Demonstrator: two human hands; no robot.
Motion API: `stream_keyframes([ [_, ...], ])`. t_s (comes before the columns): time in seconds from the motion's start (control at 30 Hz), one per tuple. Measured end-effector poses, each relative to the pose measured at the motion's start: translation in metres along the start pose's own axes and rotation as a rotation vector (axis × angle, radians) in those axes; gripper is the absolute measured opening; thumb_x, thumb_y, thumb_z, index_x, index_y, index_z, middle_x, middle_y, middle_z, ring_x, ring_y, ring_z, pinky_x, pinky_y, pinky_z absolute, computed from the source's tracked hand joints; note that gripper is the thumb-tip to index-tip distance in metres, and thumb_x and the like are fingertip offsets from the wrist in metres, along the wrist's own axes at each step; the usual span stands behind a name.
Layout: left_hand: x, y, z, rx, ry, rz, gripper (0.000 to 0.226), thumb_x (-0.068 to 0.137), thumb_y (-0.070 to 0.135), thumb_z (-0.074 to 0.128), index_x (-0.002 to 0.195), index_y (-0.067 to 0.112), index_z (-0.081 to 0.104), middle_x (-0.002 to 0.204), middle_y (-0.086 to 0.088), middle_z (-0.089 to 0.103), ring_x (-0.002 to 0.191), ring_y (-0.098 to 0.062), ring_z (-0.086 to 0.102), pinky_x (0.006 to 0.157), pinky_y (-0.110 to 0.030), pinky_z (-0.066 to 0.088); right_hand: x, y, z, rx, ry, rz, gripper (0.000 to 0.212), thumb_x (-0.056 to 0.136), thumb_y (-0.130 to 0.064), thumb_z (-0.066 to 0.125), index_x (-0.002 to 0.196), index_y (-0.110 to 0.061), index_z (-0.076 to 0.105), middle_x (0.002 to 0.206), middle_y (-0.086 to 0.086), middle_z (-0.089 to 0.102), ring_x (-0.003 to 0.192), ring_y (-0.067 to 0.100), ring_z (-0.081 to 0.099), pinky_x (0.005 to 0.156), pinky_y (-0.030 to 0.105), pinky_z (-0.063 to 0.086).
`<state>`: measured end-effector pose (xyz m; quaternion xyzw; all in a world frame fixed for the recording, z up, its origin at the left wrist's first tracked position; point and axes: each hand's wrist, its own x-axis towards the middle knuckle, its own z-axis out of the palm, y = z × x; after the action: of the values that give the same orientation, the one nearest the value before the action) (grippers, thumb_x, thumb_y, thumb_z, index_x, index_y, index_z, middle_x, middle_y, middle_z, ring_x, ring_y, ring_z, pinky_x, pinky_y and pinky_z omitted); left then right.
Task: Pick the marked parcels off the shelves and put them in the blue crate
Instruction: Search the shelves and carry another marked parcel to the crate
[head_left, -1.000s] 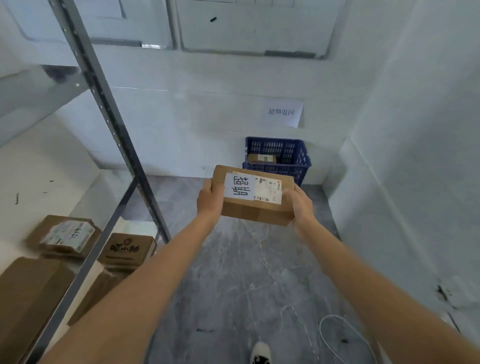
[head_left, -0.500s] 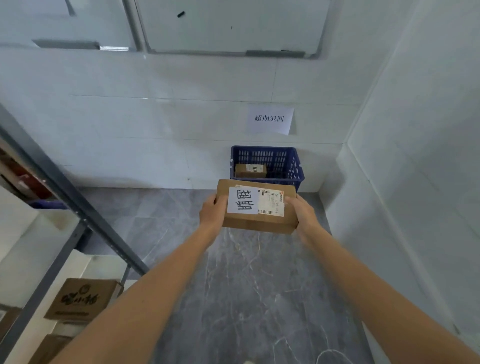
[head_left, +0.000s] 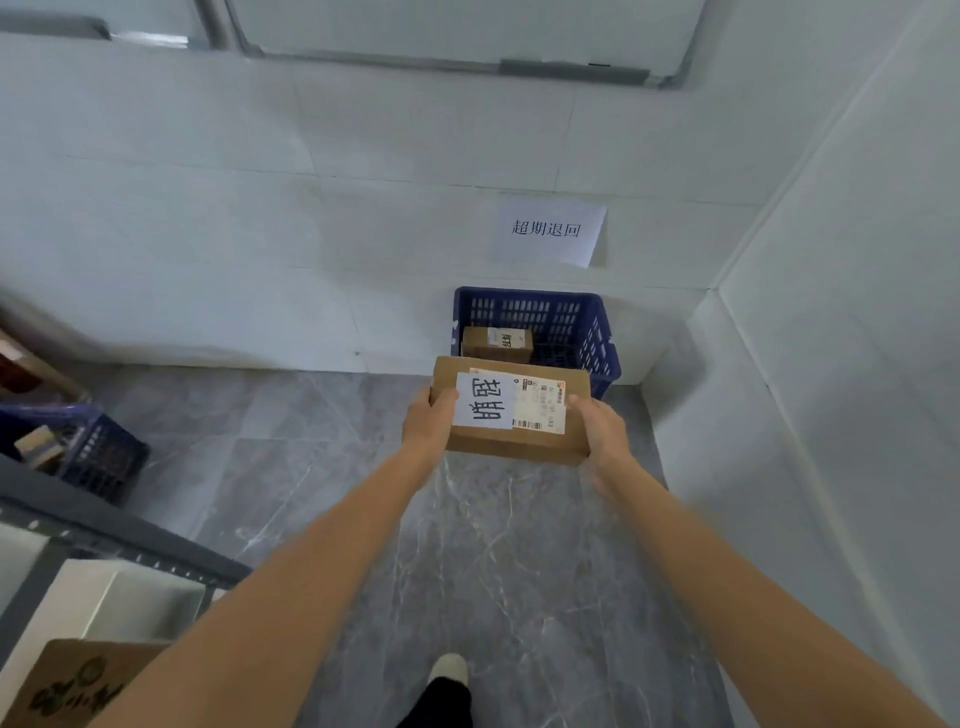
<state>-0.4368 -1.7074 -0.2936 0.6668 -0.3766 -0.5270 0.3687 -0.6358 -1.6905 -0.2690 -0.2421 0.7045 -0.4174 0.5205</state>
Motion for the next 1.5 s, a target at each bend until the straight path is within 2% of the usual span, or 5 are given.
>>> stream_keyframes([
  [0.13, 0.048, 0.000, 0.015, 0.012, -0.015, -0.046, 0.040, 0.092, 0.042, 0.041, 0.124, 0.022, 0.055, 0.113, -0.001, 0.067, 0.103, -0.020, 0.061, 0.090, -0.038, 0.050, 0.044, -0.008, 0.009, -0.046, 0.027, 0.046, 0.010, 0.092, -0.030, 0.060, 0.082, -0.030, 0.056, 0.101, -0.001, 0.063, 0.108, 0.024, 0.060, 0.101, 0.047, 0.049],
  [0.43, 0.149, 0.022, 0.075, 0.022, -0.063, -0.103, 0.034, 0.099, 0.037, 0.041, 0.119, 0.017, 0.059, 0.108, 0.000, 0.070, 0.099, -0.017, 0.064, 0.066, -0.023, 0.046, 0.161, -0.036, 0.008, -0.068, 0.026, 0.022, 0.033, 0.096, -0.030, 0.057, 0.126, -0.020, 0.060, 0.114, 0.000, 0.066, 0.087, 0.006, 0.059, 0.066, 0.023, 0.046],
  [0.97, 0.340, 0.073, 0.158, -0.001, 0.066, -0.303, 0.029, 0.100, 0.031, 0.042, 0.123, 0.016, 0.051, 0.104, -0.002, 0.067, 0.086, -0.014, 0.062, 0.060, -0.022, 0.045, 0.385, -0.093, 0.036, -0.111, -0.089, 0.187, 0.026, 0.099, -0.028, 0.053, 0.123, -0.020, 0.060, 0.100, -0.005, 0.069, 0.090, 0.011, 0.065, 0.065, 0.024, 0.050],
  [1.17, 0.427, 0.048, 0.177, 0.037, 0.044, -0.384, 0.039, 0.098, 0.035, 0.045, 0.132, 0.016, 0.049, 0.110, -0.004, 0.067, 0.098, -0.021, 0.063, 0.087, -0.038, 0.054, 0.473, -0.067, 0.057, -0.125, -0.086, 0.241, 0.027, 0.098, -0.030, 0.054, 0.121, -0.023, 0.064, 0.111, -0.001, 0.071, 0.094, 0.013, 0.065, 0.070, 0.025, 0.050],
  [1.5, 0.565, -0.066, 0.222, 0.170, 0.021, -0.458, 0.034, 0.098, 0.036, 0.044, 0.125, 0.015, 0.050, 0.111, 0.001, 0.061, 0.090, -0.015, 0.057, 0.080, -0.030, 0.041, 0.646, 0.046, 0.092, -0.106, -0.035, 0.457, 0.062, 0.093, -0.064, 0.037, 0.138, -0.024, 0.054, 0.140, 0.003, 0.056, 0.127, 0.025, 0.052, 0.111, 0.049, 0.038],
])
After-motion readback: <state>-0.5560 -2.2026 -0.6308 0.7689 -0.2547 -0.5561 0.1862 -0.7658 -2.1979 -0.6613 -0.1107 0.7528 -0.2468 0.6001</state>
